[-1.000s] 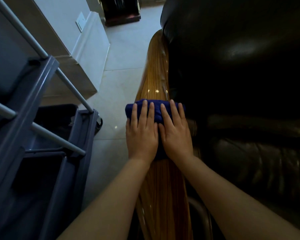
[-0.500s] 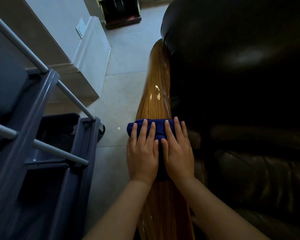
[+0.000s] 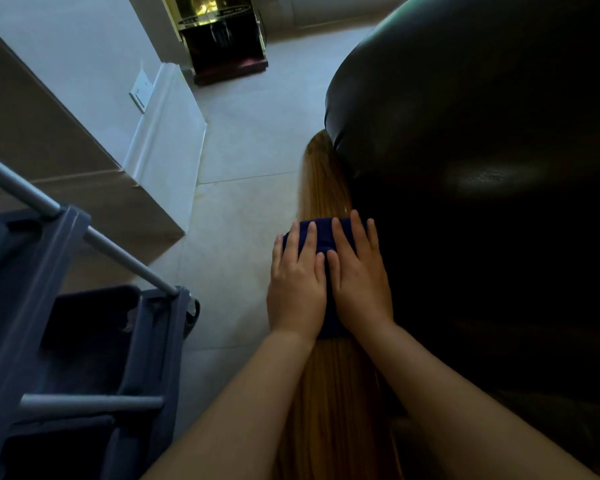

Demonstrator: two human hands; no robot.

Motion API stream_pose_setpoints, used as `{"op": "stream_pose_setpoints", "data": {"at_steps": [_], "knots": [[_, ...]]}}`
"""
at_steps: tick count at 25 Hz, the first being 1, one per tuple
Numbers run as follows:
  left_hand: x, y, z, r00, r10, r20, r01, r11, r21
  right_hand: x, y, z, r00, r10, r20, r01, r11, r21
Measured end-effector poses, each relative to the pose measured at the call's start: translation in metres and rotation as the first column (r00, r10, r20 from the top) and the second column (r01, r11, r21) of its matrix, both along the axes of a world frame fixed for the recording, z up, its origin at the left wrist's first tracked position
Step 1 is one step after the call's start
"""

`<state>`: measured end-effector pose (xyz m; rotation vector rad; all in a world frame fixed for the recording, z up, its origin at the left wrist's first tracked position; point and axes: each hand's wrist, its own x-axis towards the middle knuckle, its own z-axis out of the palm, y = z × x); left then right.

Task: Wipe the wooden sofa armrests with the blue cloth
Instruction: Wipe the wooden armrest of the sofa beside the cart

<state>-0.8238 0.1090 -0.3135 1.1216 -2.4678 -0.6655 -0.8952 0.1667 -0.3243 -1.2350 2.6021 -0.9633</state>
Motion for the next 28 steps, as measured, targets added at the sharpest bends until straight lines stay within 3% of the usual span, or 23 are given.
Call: {"op": "stream_pose_setpoints", "data": {"at_steps": [6, 13, 22, 28], "knots": [[-0.040, -0.044, -0.001, 0.998, 0.022, -0.064, -0.017, 0.997, 0.071, -0.035, -0.046, 0.005, 0.987, -0.067, -0.146, 0.071, 0.997, 0.023], [-0.011, -0.015, 0.000, 1.000, -0.002, -0.027, 0.001, 1.000, -0.017, -0.010, -0.013, -0.001, 0.994, -0.007, -0.107, 0.003, 0.999, -0.039], [0.095, 0.105, -0.006, 0.989, -0.009, 0.148, 0.037, 0.981, -0.189, 0.084, 0.114, -0.008, 0.989, 0.115, -0.089, -0.114, 0.993, 0.010], [0.144, 0.158, -0.005, 0.910, -0.112, 0.400, 0.169, 0.980, -0.109, 0.114, 0.178, -0.001, 0.972, 0.236, 0.022, -0.236, 0.954, 0.185]]}}
